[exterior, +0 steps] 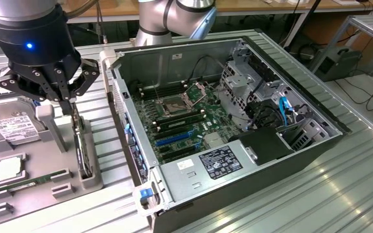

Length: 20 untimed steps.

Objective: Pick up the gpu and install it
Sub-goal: 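Pick up the gpu and move the gpu toward the slot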

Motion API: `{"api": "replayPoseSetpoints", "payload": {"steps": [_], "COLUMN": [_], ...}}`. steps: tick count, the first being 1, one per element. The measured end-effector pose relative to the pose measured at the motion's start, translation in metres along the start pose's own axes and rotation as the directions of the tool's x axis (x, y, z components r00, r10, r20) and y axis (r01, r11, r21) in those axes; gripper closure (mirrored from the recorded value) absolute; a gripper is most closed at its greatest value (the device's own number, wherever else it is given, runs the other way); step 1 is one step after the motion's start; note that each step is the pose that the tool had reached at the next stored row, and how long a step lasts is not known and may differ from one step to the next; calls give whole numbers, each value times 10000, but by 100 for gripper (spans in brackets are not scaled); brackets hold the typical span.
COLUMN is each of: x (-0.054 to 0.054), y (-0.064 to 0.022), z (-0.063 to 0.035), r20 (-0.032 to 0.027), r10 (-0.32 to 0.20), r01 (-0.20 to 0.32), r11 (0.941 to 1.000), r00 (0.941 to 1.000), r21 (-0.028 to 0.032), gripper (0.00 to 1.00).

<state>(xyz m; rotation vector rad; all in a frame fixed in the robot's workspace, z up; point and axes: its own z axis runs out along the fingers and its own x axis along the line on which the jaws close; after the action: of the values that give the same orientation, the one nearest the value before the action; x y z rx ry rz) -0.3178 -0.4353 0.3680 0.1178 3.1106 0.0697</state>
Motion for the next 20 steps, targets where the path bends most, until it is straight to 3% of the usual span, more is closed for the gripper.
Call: {"api": "replayPoseSetpoints", "payload": {"steps": [5,7,8,10,11,17,18,20], "x": [0,0,0,0,0,17,20,24], "y": [0,0,0,0,0,-4,-5,-7], "z": [0,0,0,0,2,106,130,168], "r20": [0,0,0,0,-1,74,119,152], "r10": [0,0,0,0,0,-4,-5,-7], "r01": [0,0,0,0,0,4,5,7], "r11": [10000,10000,10000,10000,10000,10000,10000,10000], "r00": [10000,10000,10000,10000,10000,10000,9999,9999], "r21": [0,0,0,0,2,-2,-3,-6], "gripper": [89,76,64,64,58,58,58,58]}}
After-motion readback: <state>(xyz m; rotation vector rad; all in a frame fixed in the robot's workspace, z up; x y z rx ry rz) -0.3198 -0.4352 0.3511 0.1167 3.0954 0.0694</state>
